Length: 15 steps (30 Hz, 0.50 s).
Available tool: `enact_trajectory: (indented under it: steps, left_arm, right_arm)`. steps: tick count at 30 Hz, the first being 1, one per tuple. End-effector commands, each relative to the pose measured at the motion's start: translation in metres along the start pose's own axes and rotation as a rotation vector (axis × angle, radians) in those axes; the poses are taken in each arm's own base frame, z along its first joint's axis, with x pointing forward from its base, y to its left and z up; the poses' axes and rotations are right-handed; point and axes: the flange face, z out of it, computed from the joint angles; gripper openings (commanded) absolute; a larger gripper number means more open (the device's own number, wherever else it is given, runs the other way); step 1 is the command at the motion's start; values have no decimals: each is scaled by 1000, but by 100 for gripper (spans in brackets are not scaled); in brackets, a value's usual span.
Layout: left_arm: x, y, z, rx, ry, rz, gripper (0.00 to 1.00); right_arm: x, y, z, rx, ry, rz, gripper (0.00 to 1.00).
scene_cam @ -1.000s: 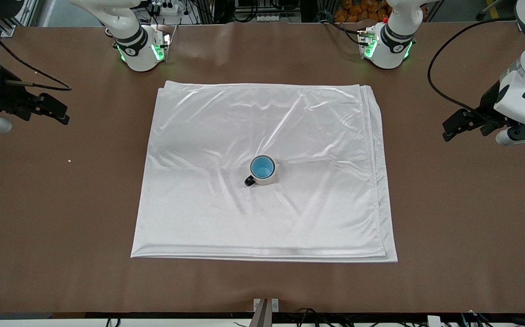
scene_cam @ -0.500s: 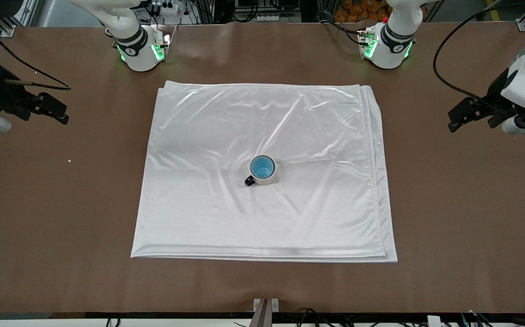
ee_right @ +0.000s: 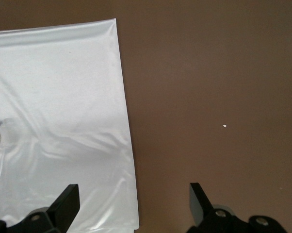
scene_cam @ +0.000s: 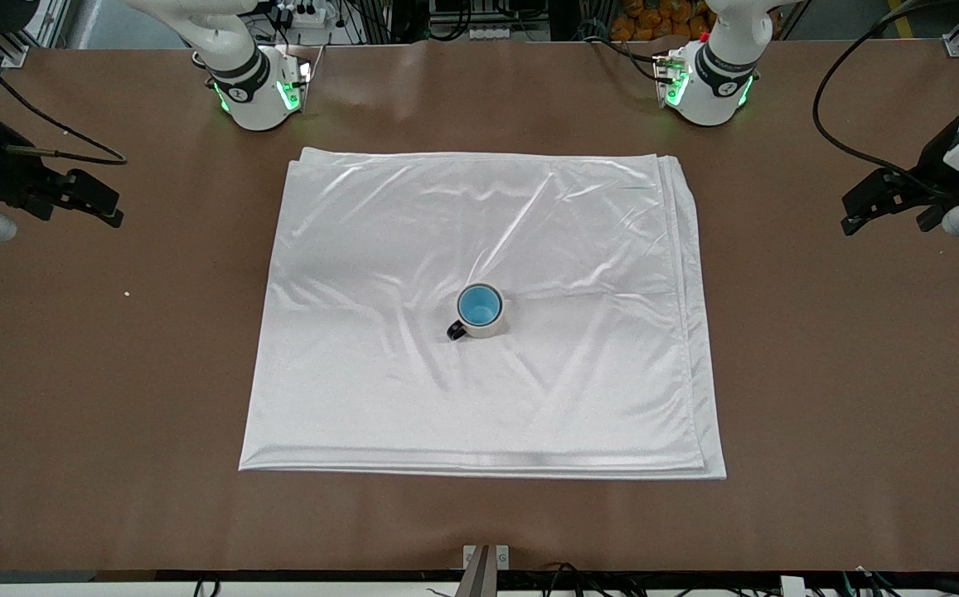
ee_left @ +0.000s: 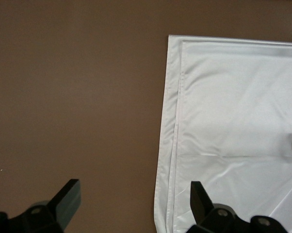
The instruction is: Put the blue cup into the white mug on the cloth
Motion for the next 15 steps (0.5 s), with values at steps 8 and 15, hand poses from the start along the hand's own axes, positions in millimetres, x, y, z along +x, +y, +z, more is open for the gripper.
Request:
enact_trajectory:
  steps: [8,15]
  left_arm:
    - [-6,0,-10,10,1,22,100]
    - [-7,4,-9,10,-7,27,100]
  right_arm:
    - [0,6,-1,-6,5,-4,100]
    - [0,7,-1,-6,5,-4,100]
